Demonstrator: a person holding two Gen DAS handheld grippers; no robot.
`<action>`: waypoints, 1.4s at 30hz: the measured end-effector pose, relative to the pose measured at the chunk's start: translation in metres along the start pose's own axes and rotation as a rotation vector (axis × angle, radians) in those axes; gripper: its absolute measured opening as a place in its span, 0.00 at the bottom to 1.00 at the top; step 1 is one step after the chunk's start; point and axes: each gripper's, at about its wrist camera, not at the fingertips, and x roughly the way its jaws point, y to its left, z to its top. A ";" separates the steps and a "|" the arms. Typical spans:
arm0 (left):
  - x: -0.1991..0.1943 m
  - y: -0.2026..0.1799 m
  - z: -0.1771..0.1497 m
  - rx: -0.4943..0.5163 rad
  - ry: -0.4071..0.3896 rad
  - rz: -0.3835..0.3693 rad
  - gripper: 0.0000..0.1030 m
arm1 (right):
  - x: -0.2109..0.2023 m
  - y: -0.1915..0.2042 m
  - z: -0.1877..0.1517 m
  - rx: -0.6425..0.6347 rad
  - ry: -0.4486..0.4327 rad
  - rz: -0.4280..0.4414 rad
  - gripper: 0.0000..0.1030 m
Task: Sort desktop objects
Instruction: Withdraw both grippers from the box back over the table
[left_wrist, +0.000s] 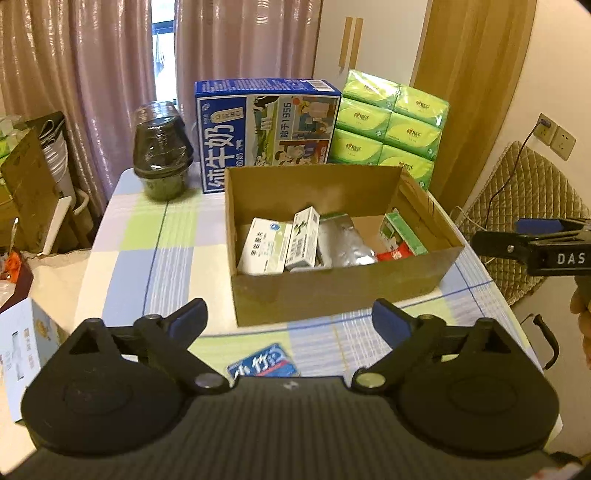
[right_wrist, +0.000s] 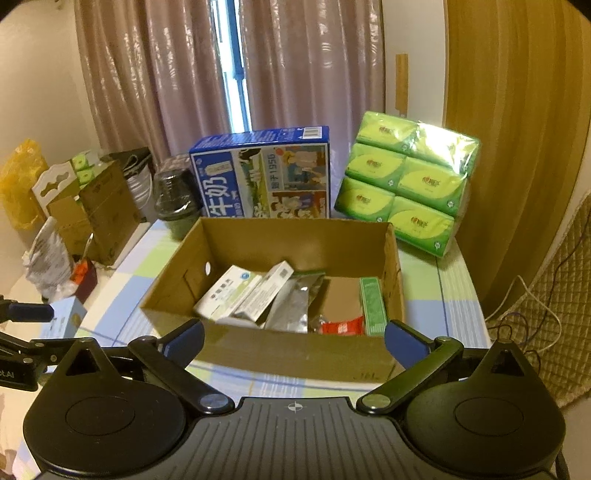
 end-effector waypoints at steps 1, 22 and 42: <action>-0.005 0.001 -0.004 -0.001 0.002 0.002 0.93 | -0.004 0.002 -0.003 -0.005 0.002 -0.001 0.98; -0.053 0.006 -0.082 0.085 0.085 0.034 0.99 | -0.044 0.017 -0.091 -0.073 0.088 0.007 0.98; -0.032 0.014 -0.133 0.145 0.187 0.033 0.99 | -0.021 0.016 -0.149 -0.080 0.198 0.009 0.98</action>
